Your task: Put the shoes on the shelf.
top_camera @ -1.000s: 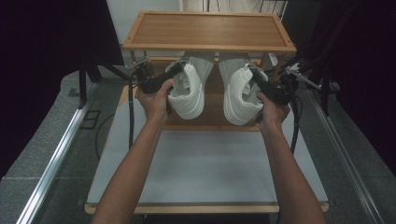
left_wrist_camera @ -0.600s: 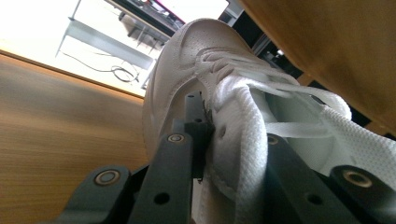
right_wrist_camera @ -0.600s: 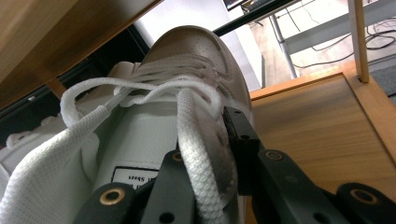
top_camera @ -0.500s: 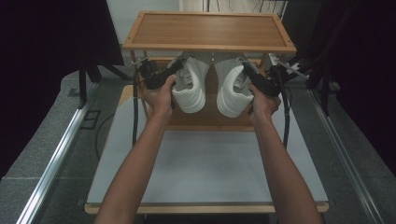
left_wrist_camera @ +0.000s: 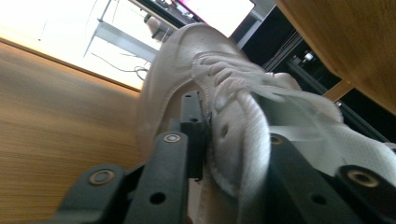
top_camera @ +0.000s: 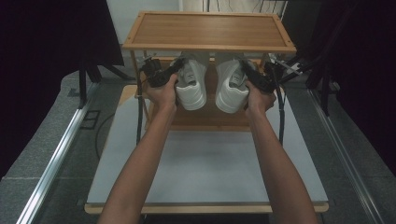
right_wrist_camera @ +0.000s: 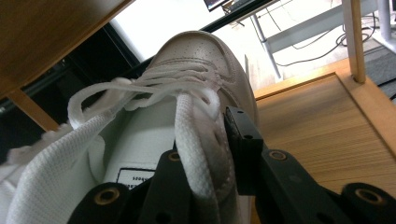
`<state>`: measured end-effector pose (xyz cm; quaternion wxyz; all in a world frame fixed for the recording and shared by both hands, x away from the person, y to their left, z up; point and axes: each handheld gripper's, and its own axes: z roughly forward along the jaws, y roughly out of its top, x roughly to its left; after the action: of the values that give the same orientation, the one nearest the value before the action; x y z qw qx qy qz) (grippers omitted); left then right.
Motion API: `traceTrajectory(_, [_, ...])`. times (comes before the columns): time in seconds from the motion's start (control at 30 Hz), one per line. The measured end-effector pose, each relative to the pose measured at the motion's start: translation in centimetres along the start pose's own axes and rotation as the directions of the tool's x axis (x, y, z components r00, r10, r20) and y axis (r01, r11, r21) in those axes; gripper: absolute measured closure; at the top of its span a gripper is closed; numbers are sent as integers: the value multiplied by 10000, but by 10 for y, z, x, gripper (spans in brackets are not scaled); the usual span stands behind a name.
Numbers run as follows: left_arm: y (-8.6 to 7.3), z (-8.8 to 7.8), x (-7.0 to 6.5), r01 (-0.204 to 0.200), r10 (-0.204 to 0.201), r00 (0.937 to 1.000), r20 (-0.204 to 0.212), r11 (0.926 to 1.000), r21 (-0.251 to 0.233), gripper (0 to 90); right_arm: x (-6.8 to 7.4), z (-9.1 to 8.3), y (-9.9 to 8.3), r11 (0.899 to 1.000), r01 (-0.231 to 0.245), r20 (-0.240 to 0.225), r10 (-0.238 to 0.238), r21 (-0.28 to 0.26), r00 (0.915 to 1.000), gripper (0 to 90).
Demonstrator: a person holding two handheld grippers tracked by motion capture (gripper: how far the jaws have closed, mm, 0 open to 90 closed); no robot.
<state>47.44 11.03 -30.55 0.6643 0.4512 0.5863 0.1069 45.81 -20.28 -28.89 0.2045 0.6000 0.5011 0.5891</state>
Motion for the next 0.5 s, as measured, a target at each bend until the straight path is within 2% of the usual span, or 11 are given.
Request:
traceTrajectory(0.03, [0, -1, 2, -300, 302, 9995, -82, 9993, 226, 786, 0, 2, -1, 9999, -130, -22, 130, -70, 9999, 791])
traceTrajectory(0.13, [-2, 2, 2, -235, 231, 9996, 154, 9993, 294, 742, 0, 8, -6, 10000, -95, -184, 95, 5, 9998, 755])
traceTrajectory(0.17, [-4, 3, 4, -470, 455, 9987, 244, 9970, 614, 701, 0, 9, -7, 9996, -281, -407, 279, -48, 9988, 730])
traceTrajectory(0.2, [-4, 3, 4, -470, 455, 9987, 244, 9970, 614, 670, 0, 9, -7, 9996, -281, -407, 279, -48, 9988, 730])
traceTrajectory(0.23, [-8, 11, -3, 614, -614, 9965, 568, 9981, 19, 630, 4, 13, -9, 9993, -354, -584, 349, -79, 9977, 691])
traceTrajectory(0.27, [-8, 9, 2, -77, 35, 9985, 543, 9970, 770, 601, 7, 15, -9, 9995, -318, -554, 318, -1, 9980, 670])
traceTrajectory(0.3, [-8, 10, 1, -329, 299, 9989, 351, 9955, 894, 568, 10, 17, -9, 9999, -114, -468, 120, 121, 9988, 631])
traceTrajectory(0.33, [-7, 8, 1, -439, 400, 9982, 439, 9948, 922, 526, 13, 19, -9, 9997, 29, -511, -16, 252, 9987, 589])
traceTrajectory(0.37, [-7, 9, -3, -2, -49, 9970, 774, 9978, 660, 525, 14, 20, -9, 9997, 34, -540, -20, 261, 9985, 547])
traceTrajectory(0.4, [-6, 8, -3, -96, 31, 9964, 849, 9970, 765, 524, 13, 21, -9, 9996, 28, -577, -11, 295, 9983, 478])
traceTrajectory(0.5, [-7, 7, -7, -102, 42, 9961, 883, 9977, 675, 485, 11, 20, -6, 9994, -338, -905, 344, 85, 9953, 425])
